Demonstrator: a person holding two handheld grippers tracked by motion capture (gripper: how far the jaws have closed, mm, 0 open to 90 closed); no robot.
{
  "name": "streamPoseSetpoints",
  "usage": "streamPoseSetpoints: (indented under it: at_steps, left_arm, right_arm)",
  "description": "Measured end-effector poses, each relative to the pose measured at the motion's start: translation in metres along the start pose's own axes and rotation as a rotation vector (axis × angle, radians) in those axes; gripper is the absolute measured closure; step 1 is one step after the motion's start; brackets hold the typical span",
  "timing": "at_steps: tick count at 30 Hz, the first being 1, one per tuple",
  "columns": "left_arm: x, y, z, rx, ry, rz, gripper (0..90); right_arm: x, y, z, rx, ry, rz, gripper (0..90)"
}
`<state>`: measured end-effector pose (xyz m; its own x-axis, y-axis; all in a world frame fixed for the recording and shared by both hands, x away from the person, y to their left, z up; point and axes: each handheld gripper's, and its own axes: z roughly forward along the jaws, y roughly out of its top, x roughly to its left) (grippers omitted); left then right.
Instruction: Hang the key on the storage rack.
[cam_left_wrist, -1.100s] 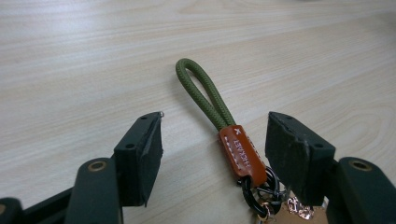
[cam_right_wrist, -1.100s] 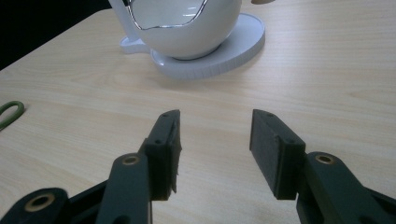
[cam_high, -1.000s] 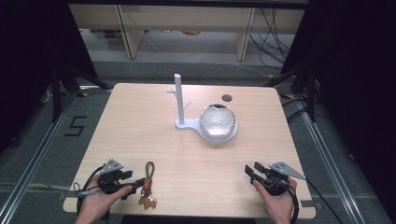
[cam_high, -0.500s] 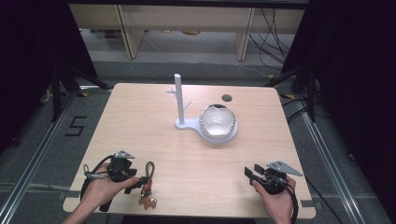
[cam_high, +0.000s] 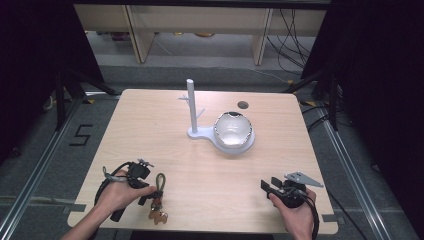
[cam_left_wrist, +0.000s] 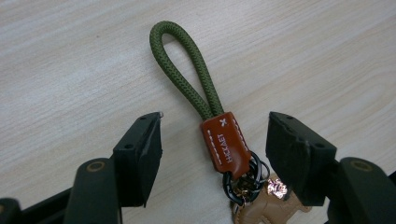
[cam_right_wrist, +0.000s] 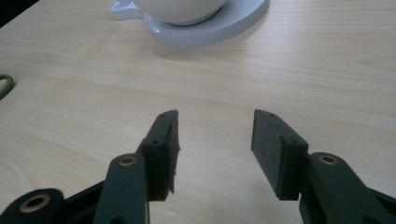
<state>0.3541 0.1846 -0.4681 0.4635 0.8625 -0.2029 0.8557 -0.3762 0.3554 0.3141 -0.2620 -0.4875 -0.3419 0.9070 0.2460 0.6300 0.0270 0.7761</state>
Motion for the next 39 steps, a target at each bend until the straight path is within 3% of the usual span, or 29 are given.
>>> streamPoseSetpoints:
  at_steps: [3, 9, 11, 17, 18, 19, 21, 22, 23, 25, 26, 28, 29, 34, 35, 36, 37, 39]
  left_arm:
    - [0.000, 0.001, 0.002, 0.000, 0.001, 0.003, 34.1]
    - [-0.004, 0.004, 0.004, 0.025, 0.015, -0.006, 33.7]
    - [-0.005, 0.006, 0.006, 0.052, 0.029, 0.014, 33.7]
    - [-0.009, 0.004, 0.015, 0.077, 0.038, 0.010, 35.5]
    - [-0.009, 0.004, 0.016, 0.096, 0.037, 0.031, 36.0]
    - [-0.011, 0.003, 0.017, 0.088, 0.031, 0.014, 36.3]
    - [-0.011, 0.003, 0.018, 0.088, 0.030, 0.011, 36.7]
    - [-0.011, 0.002, 0.019, 0.096, 0.035, 0.024, 37.3]
    - [-0.011, 0.001, 0.019, 0.105, 0.041, 0.043, 37.8]
    - [-0.011, 0.001, 0.020, 0.097, 0.042, 0.030, 38.3]
    - [-0.011, 0.000, 0.021, 0.095, 0.042, 0.030, 39.7]
    - [-0.010, 0.000, 0.021, 0.092, 0.041, 0.030, 40.7]
    - [-0.010, 0.000, 0.020, 0.095, 0.042, 0.034, 41.5]
    - [-0.010, -0.001, 0.020, 0.097, 0.048, 0.042, 46.2]
    - [-0.009, -0.001, 0.018, 0.116, 0.053, 0.067, 48.8]
    - [-0.012, -0.002, 0.019, 0.105, 0.056, 0.043, 51.8]
    - [-0.010, -0.001, 0.018, 0.104, 0.064, 0.093, 53.9]
    - [-0.012, -0.003, 0.019, 0.095, 0.062, 0.077, 57.8]
  right_arm:
    - [0.000, 0.000, 0.001, -0.002, 0.015, 0.003, 51.4]
    - [0.001, 0.001, 0.002, 0.015, -0.001, -0.010, 50.4]
    - [0.002, 0.001, 0.001, 0.017, 0.003, -0.011, 50.3]
    - [0.001, 0.000, 0.002, 0.008, 0.017, 0.007, 49.8]
    - [0.000, 0.000, 0.002, 0.004, 0.014, -0.001, 49.8]
    - [0.003, 0.000, 0.001, 0.019, 0.019, 0.034, 49.7]
    - [0.005, 0.000, 0.001, 0.021, 0.025, 0.047, 49.6]
    - [0.001, 0.000, 0.000, 0.014, 0.008, -0.010, 49.4]
    - [0.001, 0.000, 0.001, 0.018, 0.009, -0.008, 49.2]
    - [0.001, 0.000, 0.001, 0.022, 0.009, -0.004, 49.2]
    - [0.004, -0.001, 0.001, 0.025, 0.029, 0.046, 49.1]
    - [0.004, -0.001, 0.001, 0.028, 0.032, 0.045, 49.1]
    - [0.001, -0.001, 0.002, 0.016, 0.029, 0.007, 49.0]
    - [0.001, -0.001, 0.003, 0.020, 0.034, 0.012, 49.0]
    - [0.001, -0.001, 0.004, 0.023, 0.030, 0.011, 48.9]
    - [0.001, -0.001, 0.004, 0.018, 0.032, 0.005, 48.9]
    - [0.001, -0.001, 0.003, 0.018, 0.036, 0.006, 48.9]
    - [0.003, -0.001, 0.002, 0.022, 0.035, 0.023, 48.9]
